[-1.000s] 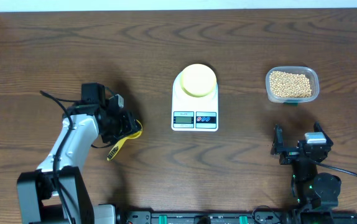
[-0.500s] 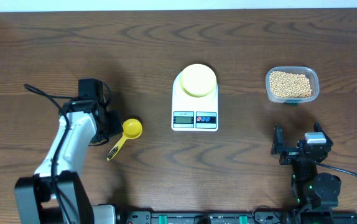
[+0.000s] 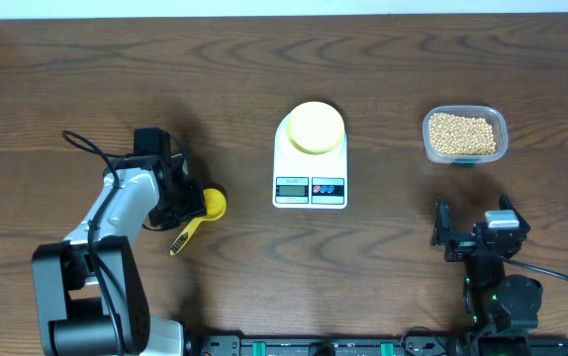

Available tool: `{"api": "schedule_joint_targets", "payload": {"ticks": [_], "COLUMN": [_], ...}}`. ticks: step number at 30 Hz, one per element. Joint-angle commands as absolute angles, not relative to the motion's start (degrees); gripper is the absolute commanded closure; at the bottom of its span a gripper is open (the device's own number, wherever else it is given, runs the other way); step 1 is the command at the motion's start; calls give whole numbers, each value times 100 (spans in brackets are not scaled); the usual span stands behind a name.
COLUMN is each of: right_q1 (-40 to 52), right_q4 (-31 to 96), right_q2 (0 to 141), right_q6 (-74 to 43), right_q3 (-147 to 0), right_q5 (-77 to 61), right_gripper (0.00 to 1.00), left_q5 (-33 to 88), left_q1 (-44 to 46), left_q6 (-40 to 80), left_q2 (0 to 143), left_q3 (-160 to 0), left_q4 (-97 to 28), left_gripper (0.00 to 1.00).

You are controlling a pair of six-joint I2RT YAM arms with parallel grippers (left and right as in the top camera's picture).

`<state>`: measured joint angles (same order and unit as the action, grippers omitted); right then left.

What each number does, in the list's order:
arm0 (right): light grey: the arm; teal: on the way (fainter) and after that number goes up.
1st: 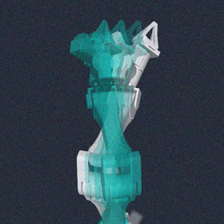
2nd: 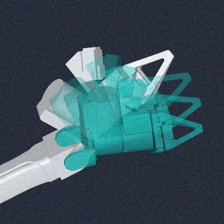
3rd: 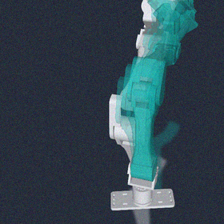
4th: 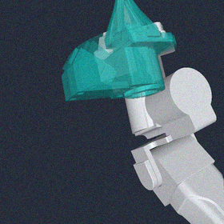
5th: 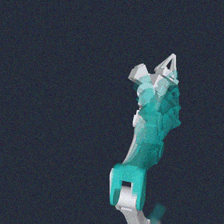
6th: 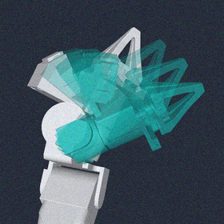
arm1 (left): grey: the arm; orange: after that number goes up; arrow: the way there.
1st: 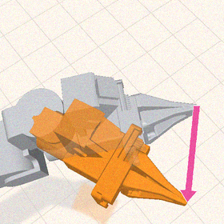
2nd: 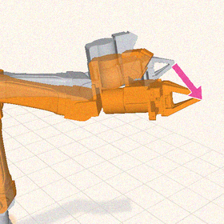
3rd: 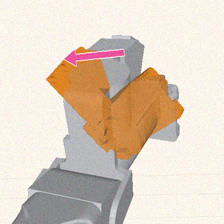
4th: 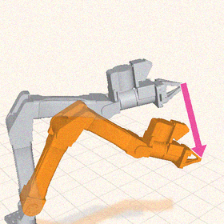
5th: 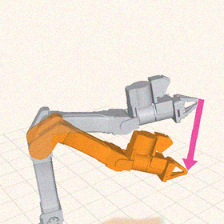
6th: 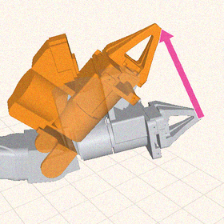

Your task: Scoop item into bowl and weigh 50g on scale

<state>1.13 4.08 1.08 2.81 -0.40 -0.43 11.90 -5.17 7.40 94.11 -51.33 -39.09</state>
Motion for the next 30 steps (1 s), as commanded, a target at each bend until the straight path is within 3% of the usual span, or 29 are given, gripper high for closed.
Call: {"api": "schedule_joint_targets", "payload": {"ticks": [1, 15, 24, 30], "right_q1": [82, 82, 82, 82], "right_q4": [436, 436, 436, 436], "right_q2": [113, 113, 113, 113], "right_q6": [351, 349, 349, 349], "right_q3": [-32, -32, -32, -32], "right_q5": [-34, -34, -34, -34], "right_gripper": [1, 1, 1, 1], "left_q5": [1288, 1286, 1288, 1293], "left_q1": [-534, -534, -534, -534], "left_q6": [668, 1428, 2281, 3577], "left_q2": [9483, 9483, 9483, 9483], "left_q3": [-5072, -5072, -5072, -5072], "left_q4": [-3898, -3498, -3061, -2633], "left_gripper": [66, 92, 93, 93]}}
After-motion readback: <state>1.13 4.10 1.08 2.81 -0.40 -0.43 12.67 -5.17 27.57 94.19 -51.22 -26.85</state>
